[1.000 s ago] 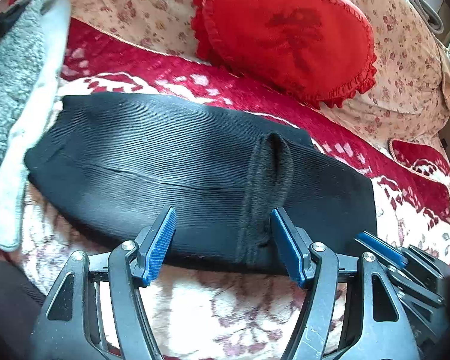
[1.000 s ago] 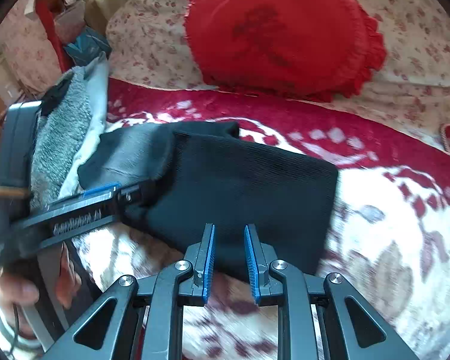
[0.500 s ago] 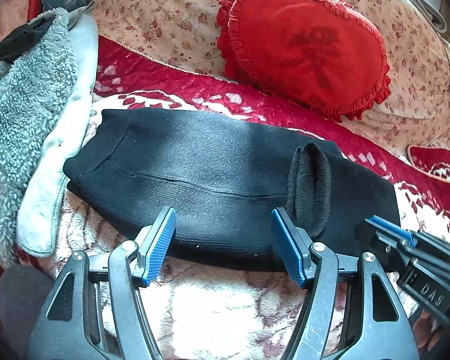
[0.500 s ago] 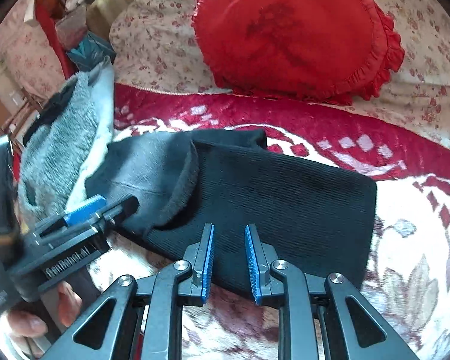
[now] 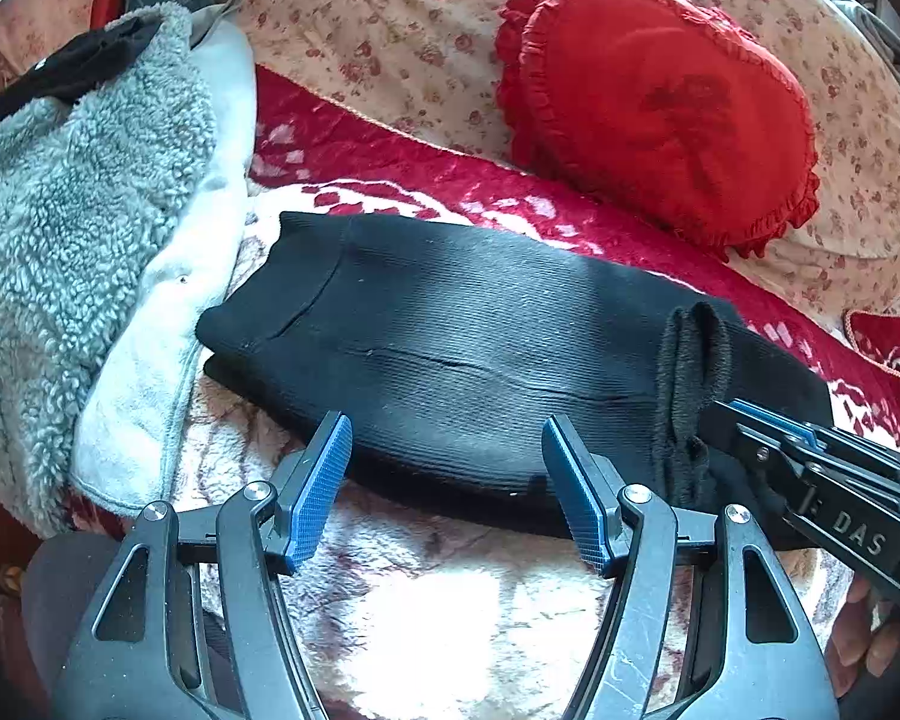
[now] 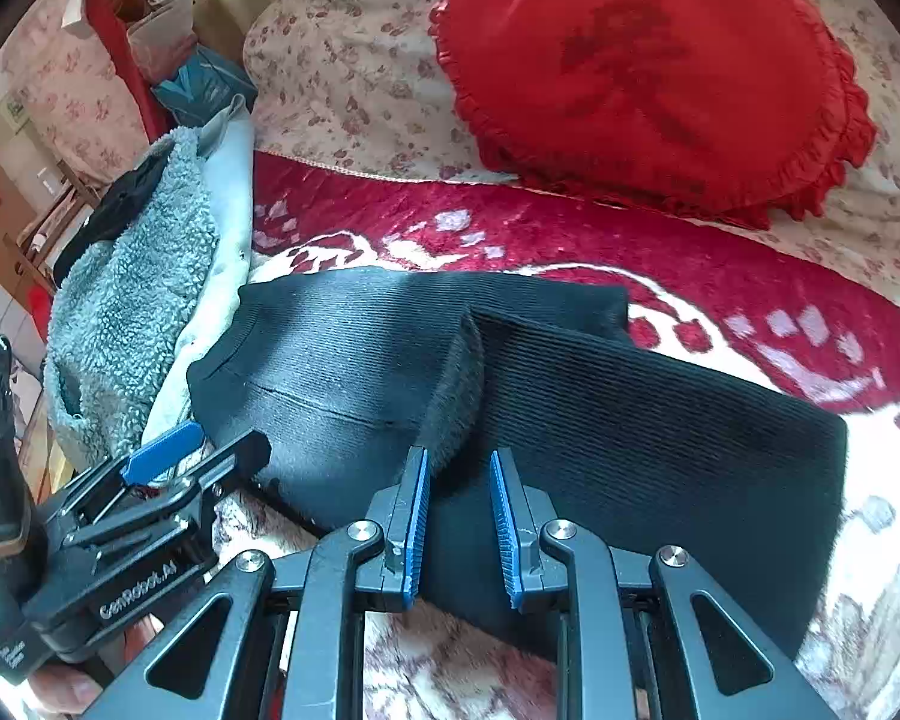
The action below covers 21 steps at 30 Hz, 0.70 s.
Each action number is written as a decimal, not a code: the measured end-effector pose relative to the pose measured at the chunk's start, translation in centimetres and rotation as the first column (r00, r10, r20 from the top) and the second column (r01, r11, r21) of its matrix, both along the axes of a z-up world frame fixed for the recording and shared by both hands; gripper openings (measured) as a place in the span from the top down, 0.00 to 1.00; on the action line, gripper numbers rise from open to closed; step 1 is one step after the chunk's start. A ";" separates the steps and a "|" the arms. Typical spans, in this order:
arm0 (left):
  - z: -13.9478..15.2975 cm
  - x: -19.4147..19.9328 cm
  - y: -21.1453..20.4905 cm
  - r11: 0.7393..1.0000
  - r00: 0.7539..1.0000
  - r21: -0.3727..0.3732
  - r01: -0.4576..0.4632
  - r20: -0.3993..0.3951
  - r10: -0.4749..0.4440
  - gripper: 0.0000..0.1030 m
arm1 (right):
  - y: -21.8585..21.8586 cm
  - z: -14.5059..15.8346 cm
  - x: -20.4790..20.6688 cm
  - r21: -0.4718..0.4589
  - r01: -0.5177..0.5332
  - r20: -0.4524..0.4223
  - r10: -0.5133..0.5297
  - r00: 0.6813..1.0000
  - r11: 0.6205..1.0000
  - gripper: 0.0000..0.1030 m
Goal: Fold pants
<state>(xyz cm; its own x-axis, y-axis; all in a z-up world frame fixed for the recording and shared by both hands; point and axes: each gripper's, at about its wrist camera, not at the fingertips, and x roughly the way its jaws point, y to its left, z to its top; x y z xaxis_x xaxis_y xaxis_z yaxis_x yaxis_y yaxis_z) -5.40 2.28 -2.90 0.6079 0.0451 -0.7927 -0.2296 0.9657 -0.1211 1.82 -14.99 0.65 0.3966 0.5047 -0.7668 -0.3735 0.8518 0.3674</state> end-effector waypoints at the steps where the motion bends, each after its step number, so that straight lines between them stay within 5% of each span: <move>1: -0.1 0.0 0.1 1.000 1.000 -0.003 -0.003 -0.001 0.003 0.36 | 0.4 -0.2 0.3 0.001 -0.006 -0.009 0.006 1.000 1.000 0.81; 14: -0.4 0.0 1.6 0.996 0.998 -0.074 -0.046 -0.035 0.043 0.36 | 2.3 1.4 1.1 0.018 -0.069 0.020 0.068 0.997 0.997 0.72; 21: -0.3 -1.7 4.9 0.956 0.993 -0.270 -0.114 -0.026 0.111 0.30 | 6.0 3.0 3.0 0.051 -0.176 0.039 0.174 0.984 0.983 0.56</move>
<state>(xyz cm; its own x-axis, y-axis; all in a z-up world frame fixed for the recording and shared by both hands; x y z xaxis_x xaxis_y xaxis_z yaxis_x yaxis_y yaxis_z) -7.15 7.18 -3.21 0.6029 -0.1044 -0.7910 -0.3374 0.8650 -0.3713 4.83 -9.02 3.60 0.3242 0.6092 -0.7237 -0.5284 0.7512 0.3956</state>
